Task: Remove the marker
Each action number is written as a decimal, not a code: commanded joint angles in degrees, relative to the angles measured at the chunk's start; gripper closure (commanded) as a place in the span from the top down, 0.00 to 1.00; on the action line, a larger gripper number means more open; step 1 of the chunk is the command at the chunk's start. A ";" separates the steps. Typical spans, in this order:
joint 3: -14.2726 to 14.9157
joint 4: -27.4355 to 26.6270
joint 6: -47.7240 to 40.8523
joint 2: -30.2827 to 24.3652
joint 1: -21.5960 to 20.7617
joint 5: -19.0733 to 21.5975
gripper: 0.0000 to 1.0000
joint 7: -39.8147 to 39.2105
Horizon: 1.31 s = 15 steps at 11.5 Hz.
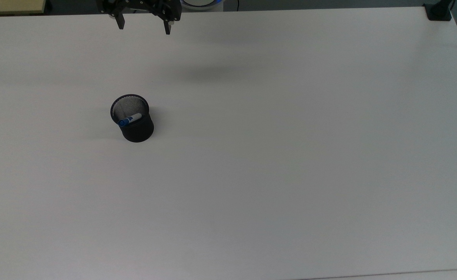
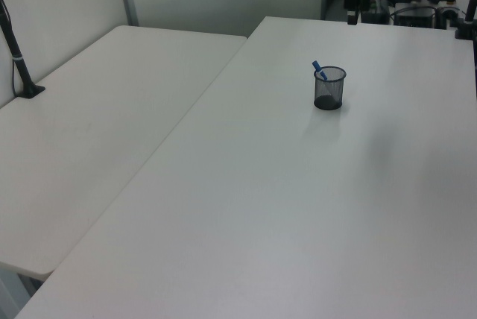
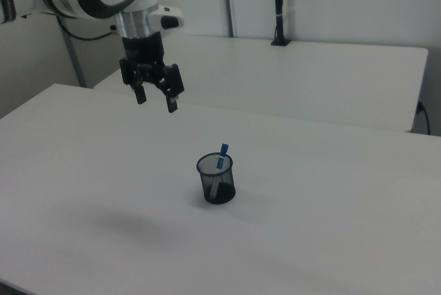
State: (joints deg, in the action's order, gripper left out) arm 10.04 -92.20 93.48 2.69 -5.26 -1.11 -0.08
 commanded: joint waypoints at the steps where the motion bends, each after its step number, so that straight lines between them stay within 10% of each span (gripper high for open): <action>1: 0.60 0.00 -1.46 -0.67 -0.11 -1.00 1.00 -0.36; 15: 1.04 0.09 -1.29 -0.58 -0.01 -0.82 1.00 -0.97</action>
State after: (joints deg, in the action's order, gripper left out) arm 10.33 -92.20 93.48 2.69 -4.76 -1.13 -0.09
